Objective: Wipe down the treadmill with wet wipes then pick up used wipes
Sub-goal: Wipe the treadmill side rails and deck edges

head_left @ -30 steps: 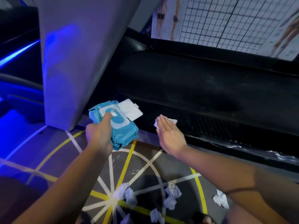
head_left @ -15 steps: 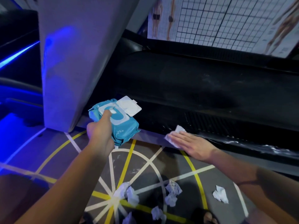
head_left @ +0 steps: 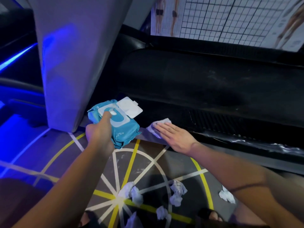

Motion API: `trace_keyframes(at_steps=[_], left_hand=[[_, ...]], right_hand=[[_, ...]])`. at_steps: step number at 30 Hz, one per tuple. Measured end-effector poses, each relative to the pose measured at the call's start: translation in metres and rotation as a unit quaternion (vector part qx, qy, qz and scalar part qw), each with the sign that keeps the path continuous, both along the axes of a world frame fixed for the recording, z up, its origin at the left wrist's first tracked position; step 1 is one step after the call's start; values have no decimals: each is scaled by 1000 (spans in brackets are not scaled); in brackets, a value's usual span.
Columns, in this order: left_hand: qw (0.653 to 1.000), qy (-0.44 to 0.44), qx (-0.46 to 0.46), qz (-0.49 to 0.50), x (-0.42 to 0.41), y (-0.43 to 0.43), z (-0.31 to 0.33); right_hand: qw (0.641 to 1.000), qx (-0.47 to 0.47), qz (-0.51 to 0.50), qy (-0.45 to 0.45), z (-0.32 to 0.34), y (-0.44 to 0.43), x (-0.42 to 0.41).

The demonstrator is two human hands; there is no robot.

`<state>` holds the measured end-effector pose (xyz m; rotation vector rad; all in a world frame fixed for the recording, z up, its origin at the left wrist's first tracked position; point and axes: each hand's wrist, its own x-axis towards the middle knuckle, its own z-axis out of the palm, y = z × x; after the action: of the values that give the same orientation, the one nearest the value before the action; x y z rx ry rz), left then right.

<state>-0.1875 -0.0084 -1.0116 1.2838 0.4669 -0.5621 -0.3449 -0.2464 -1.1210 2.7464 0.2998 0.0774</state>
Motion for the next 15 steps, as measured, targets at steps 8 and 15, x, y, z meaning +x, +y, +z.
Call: trace_keyframes(at_steps=[8,15], left_hand=[[999,-11,28,39,-7,2,9],[1000,-13,-2,2,-16,-22,11]], right_hand=[[995,-87,-45,6,-1,4,-5],[993,-83,-88,9,9,-50,-101]])
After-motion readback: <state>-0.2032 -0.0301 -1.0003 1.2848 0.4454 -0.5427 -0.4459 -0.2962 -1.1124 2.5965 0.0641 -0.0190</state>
